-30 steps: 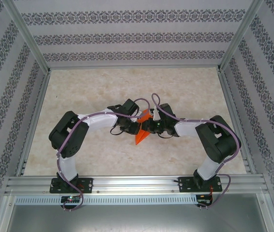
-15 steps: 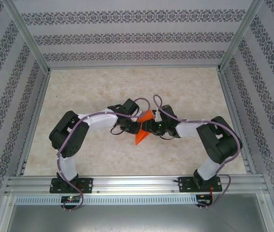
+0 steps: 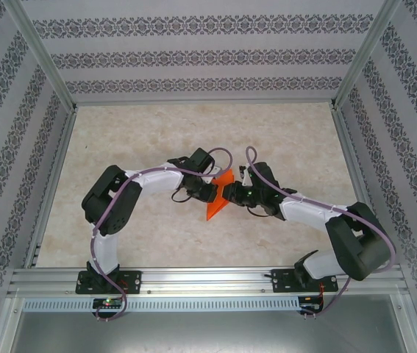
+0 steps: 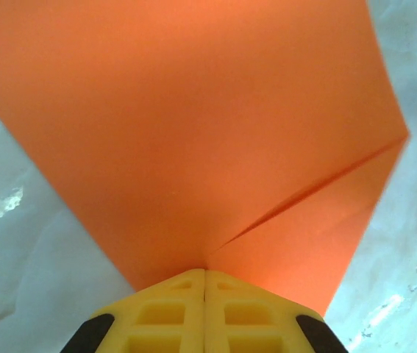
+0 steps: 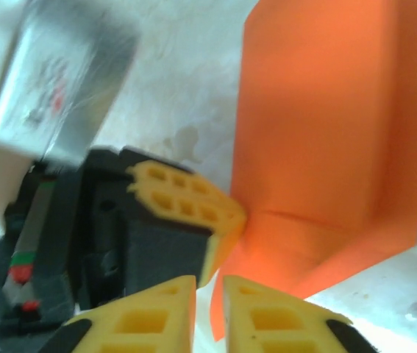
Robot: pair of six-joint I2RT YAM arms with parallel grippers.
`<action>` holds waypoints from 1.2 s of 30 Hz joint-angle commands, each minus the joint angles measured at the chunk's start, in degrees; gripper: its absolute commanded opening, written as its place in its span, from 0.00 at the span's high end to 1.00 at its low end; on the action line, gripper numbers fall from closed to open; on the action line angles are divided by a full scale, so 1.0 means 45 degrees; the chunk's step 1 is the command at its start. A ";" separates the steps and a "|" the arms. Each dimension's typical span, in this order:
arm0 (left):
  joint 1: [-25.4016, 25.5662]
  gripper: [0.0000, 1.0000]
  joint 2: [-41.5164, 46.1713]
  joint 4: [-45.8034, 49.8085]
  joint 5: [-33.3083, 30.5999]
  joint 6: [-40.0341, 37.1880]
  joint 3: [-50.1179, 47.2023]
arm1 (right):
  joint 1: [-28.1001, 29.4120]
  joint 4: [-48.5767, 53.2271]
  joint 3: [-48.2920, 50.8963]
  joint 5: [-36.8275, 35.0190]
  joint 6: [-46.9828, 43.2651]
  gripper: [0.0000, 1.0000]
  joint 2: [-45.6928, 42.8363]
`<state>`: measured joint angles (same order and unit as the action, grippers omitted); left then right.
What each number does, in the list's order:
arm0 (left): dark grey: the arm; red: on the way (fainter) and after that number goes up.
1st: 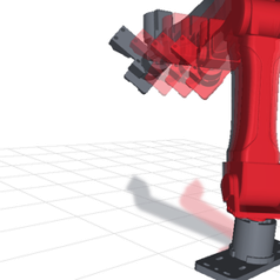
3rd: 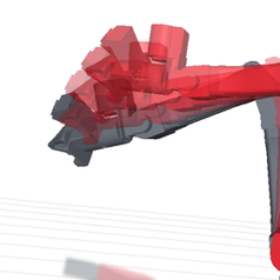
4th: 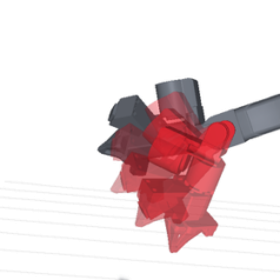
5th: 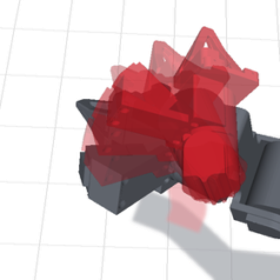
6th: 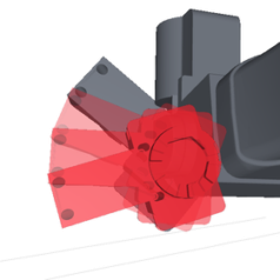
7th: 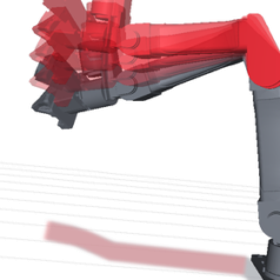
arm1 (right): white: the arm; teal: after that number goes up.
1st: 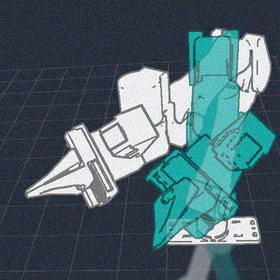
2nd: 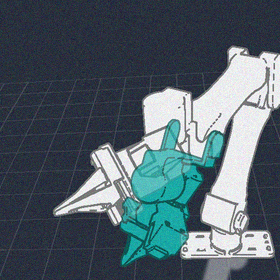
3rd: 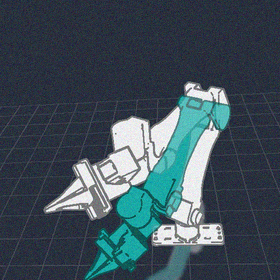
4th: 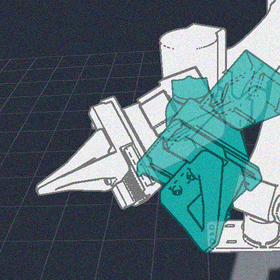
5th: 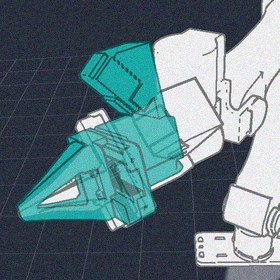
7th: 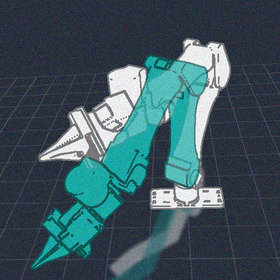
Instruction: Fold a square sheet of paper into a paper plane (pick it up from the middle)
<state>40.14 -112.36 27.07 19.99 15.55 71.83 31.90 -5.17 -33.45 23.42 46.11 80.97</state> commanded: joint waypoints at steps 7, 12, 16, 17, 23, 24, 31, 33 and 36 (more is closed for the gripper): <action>-0.0110 0.93 -0.0541 -0.0057 0.0607 -0.0468 0.0312 | 0.1134 -0.1888 0.0484 -0.0453 0.1584 0.96 0.1449; -0.0111 0.93 -0.0540 0.0020 0.0616 -0.0517 0.0302 | 0.1406 -0.2780 0.0318 -0.0196 0.2114 0.97 0.2311; -0.0097 0.93 -0.0591 0.0058 0.0541 -0.0507 0.0364 | 0.1602 -0.3092 0.0372 -0.0126 0.2211 0.98 0.2743; -0.0104 0.93 -0.0608 0.0078 0.0539 -0.0500 0.0399 | 0.1634 -0.3164 0.0424 -0.0143 0.2267 0.98 0.2803; -0.0097 0.96 -0.0687 0.0195 0.0352 -0.0449 0.0389 | 0.1831 -0.3551 0.0754 -0.0355 0.2505 0.99 0.2972; -0.0108 0.97 -0.0677 0.0195 0.0337 -0.0448 0.0385 | 0.1841 -0.3539 0.0764 -0.0413 0.2526 0.99 0.3026; -0.0109 0.99 -0.0833 0.0364 0.0099 -0.0293 0.0347 | 0.2084 -0.2985 0.0773 -0.1006 0.2525 1.00 0.3666; -0.0108 0.99 -0.0815 0.0434 0.0005 -0.0292 0.0337 | 0.2112 -0.2709 0.0907 -0.1307 0.2473 1.00 0.3527; -0.0103 0.99 -0.0811 0.0410 -0.0024 -0.0248 0.0307 | 0.2154 -0.2601 0.0905 -0.1282 0.2224 1.00 0.3109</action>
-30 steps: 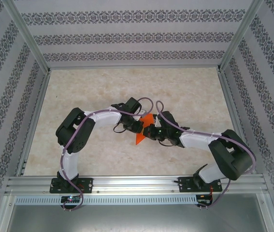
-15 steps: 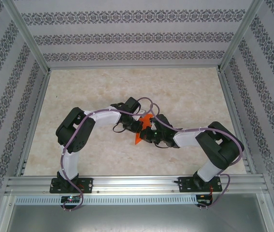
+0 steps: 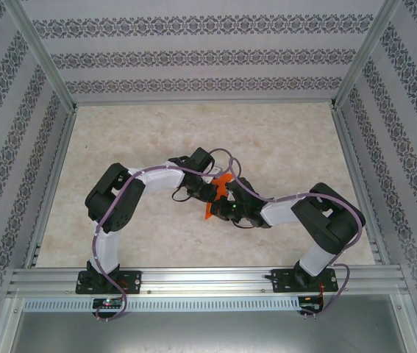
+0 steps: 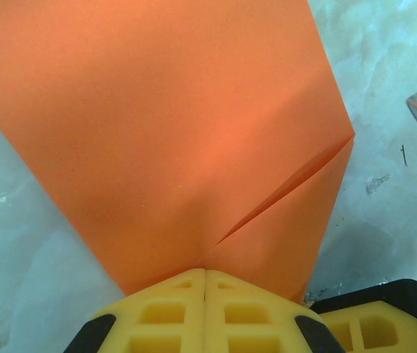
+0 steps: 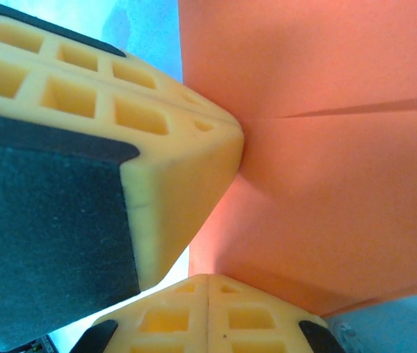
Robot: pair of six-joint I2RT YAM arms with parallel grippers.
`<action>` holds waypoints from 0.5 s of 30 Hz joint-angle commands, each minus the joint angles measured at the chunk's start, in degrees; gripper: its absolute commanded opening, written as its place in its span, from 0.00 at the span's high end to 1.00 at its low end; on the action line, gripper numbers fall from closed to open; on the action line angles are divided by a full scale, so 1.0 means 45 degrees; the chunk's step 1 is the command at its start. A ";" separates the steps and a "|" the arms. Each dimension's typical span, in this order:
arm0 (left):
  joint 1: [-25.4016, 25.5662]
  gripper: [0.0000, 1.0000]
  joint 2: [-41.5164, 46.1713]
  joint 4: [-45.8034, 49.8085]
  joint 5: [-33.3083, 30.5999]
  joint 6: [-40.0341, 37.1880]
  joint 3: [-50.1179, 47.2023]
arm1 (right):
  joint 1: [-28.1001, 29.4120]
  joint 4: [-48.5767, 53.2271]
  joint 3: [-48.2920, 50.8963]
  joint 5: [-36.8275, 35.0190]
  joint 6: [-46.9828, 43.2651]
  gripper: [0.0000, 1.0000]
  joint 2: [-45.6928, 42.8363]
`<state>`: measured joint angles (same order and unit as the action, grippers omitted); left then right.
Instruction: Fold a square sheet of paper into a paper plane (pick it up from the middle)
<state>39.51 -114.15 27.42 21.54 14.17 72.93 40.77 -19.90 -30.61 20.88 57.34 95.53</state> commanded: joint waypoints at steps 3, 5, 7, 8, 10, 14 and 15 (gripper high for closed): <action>0.0030 0.99 -0.0410 0.0380 -0.0382 0.0062 0.0103 | 0.0297 -0.0011 0.0461 -0.0365 -0.0275 0.99 -0.0823; 0.0042 0.99 -0.0396 0.0398 -0.0396 0.0053 0.0123 | 0.0392 -0.0109 0.0468 -0.0250 -0.0290 0.98 -0.1126; 0.0039 0.99 -0.0420 0.0391 -0.0369 0.0041 0.0132 | 0.0504 -0.0179 0.0397 -0.0020 -0.0380 0.98 -0.1094; 0.0033 0.99 -0.0444 0.0391 -0.0334 0.0053 0.0161 | 0.0583 -0.0322 0.0377 -0.0008 -0.0332 0.98 -0.1016; 0.0035 0.99 -0.0435 0.0408 -0.0342 0.0036 0.0166 | 0.0717 -0.0523 0.0276 0.0073 -0.0245 0.98 -0.0699; 0.0042 1.00 -0.0416 0.0450 -0.0329 0.0033 0.0187 | 0.0822 -0.0397 0.0220 -0.0385 -0.0118 0.99 -0.0013; 0.0029 0.99 -0.0397 0.0452 -0.0345 0.0034 0.0181 | 0.0841 -0.0339 0.0239 -0.0524 -0.0171 0.99 0.0195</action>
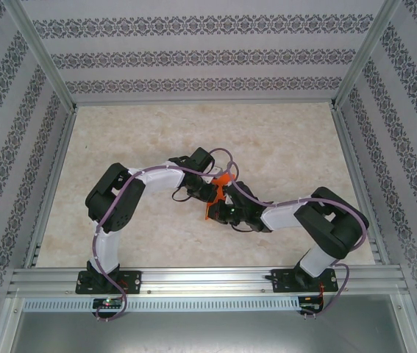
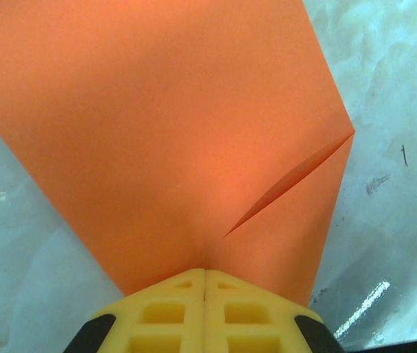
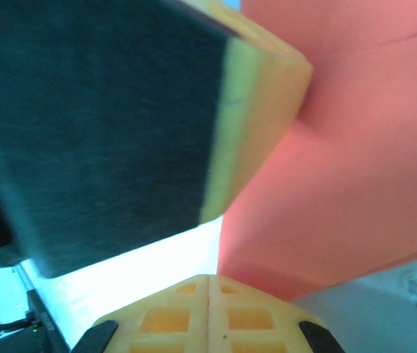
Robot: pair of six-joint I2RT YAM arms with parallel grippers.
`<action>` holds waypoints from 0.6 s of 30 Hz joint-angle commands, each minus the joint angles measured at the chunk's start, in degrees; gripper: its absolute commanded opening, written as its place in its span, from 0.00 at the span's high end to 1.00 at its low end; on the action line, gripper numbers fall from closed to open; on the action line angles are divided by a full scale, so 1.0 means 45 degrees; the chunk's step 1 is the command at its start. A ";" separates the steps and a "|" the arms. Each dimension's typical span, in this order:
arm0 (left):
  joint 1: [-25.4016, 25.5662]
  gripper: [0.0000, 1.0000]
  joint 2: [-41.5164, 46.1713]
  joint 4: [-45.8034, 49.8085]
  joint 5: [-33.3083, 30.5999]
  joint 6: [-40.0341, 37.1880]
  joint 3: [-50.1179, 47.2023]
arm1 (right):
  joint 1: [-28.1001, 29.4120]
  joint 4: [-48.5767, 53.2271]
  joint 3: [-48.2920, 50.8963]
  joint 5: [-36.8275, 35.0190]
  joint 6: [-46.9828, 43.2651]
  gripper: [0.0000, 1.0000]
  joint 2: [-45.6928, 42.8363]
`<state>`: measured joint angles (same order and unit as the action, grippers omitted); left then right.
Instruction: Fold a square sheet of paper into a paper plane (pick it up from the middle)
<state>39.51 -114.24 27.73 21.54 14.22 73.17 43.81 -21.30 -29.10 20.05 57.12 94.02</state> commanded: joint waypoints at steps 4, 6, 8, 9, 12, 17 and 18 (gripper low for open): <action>0.0046 1.00 -0.0376 0.0395 -0.0323 0.0036 0.0128 | 0.0220 0.0674 -0.0272 -0.0505 -0.0184 1.00 0.1161; 0.0030 1.00 -0.0357 0.0421 -0.0366 0.0024 0.0128 | 0.0278 0.0574 -0.0165 -0.0528 -0.0098 1.00 0.0985; 0.0032 1.00 -0.0347 0.0411 -0.0388 0.0019 0.0108 | 0.0275 0.0691 -0.0154 -0.0550 -0.0116 1.00 0.0560; 0.0031 1.00 -0.0348 0.0421 -0.0377 0.0024 0.0108 | 0.0284 0.0734 -0.0154 -0.0550 -0.0140 1.00 0.0283; 0.0029 1.00 -0.0357 0.0421 -0.0392 0.0023 0.0109 | 0.0322 0.0568 -0.0206 -0.0226 -0.0082 0.99 -0.0149; 0.0030 1.00 -0.0416 0.0467 -0.0376 -0.0028 0.0203 | 0.0610 0.0814 -0.0697 -0.0100 -0.0024 0.99 0.0442; 0.0033 1.00 -0.0415 0.0478 -0.0404 -0.0020 0.0206 | 0.0649 0.0978 -0.0710 -0.0280 -0.0005 0.99 0.0620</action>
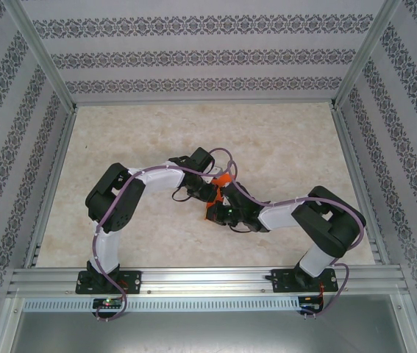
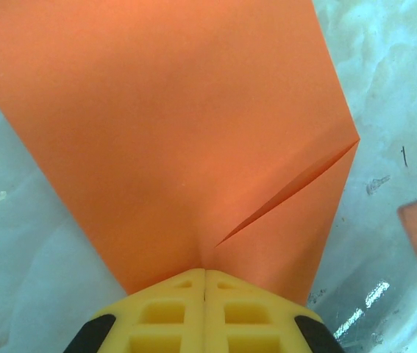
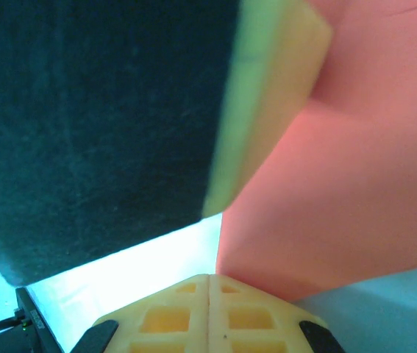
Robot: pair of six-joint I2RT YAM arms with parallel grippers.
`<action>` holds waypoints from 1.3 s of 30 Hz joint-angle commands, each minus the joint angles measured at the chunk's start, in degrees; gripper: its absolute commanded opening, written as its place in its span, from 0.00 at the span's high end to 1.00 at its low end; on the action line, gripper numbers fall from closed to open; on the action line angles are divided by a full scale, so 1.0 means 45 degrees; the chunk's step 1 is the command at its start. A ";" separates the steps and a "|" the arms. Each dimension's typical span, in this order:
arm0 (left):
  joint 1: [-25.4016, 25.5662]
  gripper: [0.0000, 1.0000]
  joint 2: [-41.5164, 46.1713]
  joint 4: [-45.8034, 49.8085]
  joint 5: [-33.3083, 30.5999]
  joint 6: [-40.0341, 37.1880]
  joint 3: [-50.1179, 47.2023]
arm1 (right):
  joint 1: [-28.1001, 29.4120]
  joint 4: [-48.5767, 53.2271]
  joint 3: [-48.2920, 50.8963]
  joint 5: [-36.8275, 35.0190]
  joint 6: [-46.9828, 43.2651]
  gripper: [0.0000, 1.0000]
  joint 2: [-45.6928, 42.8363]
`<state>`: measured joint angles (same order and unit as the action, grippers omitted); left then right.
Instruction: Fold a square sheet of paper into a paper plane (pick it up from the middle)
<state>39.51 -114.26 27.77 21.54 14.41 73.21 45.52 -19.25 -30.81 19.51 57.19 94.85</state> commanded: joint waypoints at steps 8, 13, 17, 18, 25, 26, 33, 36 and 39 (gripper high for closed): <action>0.0030 1.00 -0.0393 0.0528 -0.0439 -0.0118 0.0140 | 0.0316 0.2359 -0.0567 -0.0900 -0.0036 1.00 0.0866; 0.0040 1.00 -0.0391 0.0564 -0.0436 -0.0137 0.0118 | 0.0324 0.4354 -0.1320 -0.1274 -0.0466 1.00 0.0125; 0.0017 1.00 -0.0351 0.0567 -0.0437 -0.0139 0.0118 | 0.0276 0.7412 -0.2626 -0.2168 -0.0485 1.00 0.0242; 0.0015 1.00 -0.0352 0.0557 -0.0442 -0.0120 0.0147 | 0.0276 0.7731 -0.2787 -0.2253 -0.0368 1.00 0.0388; 0.0012 1.00 -0.0333 0.0567 -0.0438 -0.0096 0.0118 | 0.0010 0.5880 -0.2027 -0.1289 0.0556 1.00 0.0858; 0.0030 1.00 -0.0342 0.0548 -0.0434 -0.0088 0.0118 | 0.0022 0.5424 -0.1976 -0.1088 0.0397 1.00 0.0796; 0.0025 1.00 -0.0352 0.0626 -0.0466 -0.0137 0.0147 | -0.0542 0.2364 -0.0777 -0.0499 0.0484 0.99 -0.1679; 0.0010 1.00 -0.0352 0.0572 -0.0437 -0.0103 0.0154 | -0.1230 0.2482 -0.0270 -0.0662 0.0467 1.00 -0.2345; 0.0015 1.00 -0.0352 0.0564 -0.0404 -0.0098 0.0139 | -0.1778 0.2136 -0.0057 -0.0291 0.0496 1.00 -0.2225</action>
<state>39.44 -114.34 28.16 21.28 14.59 73.47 38.96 -6.28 -32.23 16.93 58.92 84.75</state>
